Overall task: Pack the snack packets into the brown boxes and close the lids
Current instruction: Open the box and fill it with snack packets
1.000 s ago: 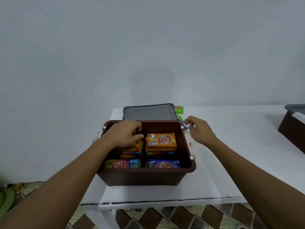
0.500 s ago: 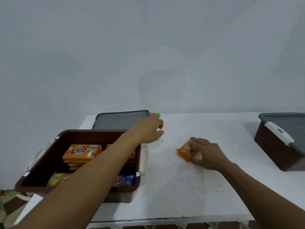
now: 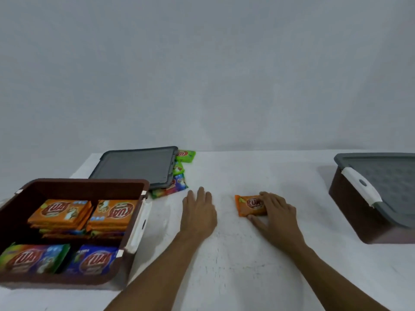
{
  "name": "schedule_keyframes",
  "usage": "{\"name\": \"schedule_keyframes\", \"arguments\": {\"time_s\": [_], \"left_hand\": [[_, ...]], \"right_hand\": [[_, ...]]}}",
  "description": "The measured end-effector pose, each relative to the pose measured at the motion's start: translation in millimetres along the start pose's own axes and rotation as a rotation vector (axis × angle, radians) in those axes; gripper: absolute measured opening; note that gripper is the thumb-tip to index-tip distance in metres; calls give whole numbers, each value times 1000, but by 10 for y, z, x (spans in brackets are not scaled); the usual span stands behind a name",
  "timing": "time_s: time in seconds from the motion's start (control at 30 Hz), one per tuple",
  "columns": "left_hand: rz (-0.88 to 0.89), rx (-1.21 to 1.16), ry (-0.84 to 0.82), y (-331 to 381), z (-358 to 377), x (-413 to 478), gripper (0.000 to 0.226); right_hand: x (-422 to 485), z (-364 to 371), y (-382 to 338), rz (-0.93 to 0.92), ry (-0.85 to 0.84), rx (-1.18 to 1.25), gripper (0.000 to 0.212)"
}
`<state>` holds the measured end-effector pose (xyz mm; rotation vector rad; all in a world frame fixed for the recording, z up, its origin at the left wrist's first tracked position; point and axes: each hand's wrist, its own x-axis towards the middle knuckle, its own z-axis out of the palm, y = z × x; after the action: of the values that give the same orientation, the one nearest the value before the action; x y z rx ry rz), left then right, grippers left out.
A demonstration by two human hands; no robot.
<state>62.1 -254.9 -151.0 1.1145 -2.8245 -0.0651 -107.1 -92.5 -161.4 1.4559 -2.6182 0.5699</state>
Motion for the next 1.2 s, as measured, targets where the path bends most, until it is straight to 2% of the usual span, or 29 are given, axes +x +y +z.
{"name": "schedule_keyframes", "arguments": {"time_s": [0.13,0.23,0.33,0.4,0.53,0.6,0.7,0.77,0.97,1.07,1.2], "left_hand": [[-132,14,28,-131,-23,70,70],[-171,7,12,-151,36,127,72],[-90,12,46,-136,54,58,65],[25,19,111,-93,45,-49,56],[248,-222,305,40,-92,-104,30],[312,-275,247,2,-191,18,37],[235,-108,-112,-126,-284,207,70],[180,-36,-257,-163,-329,290,72],[286,-84,-225,-122,-449,280,64],[294,-146,-175,-121,-630,232,62],[320,-201,-107,-203,-1050,177,49]], "right_hand": [[-4,2,10,1,32,9,72],[-4,10,28,9,26,25,72],[1,17,23,20,26,65,68],[1,10,17,18,33,104,63],[-9,-14,24,51,63,154,60],[-13,-24,18,78,44,131,66],[-11,-35,-4,107,18,55,77],[-18,-46,1,111,-12,11,79],[-43,-114,-75,164,-35,50,74],[1,-280,-188,243,-63,156,75],[127,-510,-428,314,9,337,68]]}}
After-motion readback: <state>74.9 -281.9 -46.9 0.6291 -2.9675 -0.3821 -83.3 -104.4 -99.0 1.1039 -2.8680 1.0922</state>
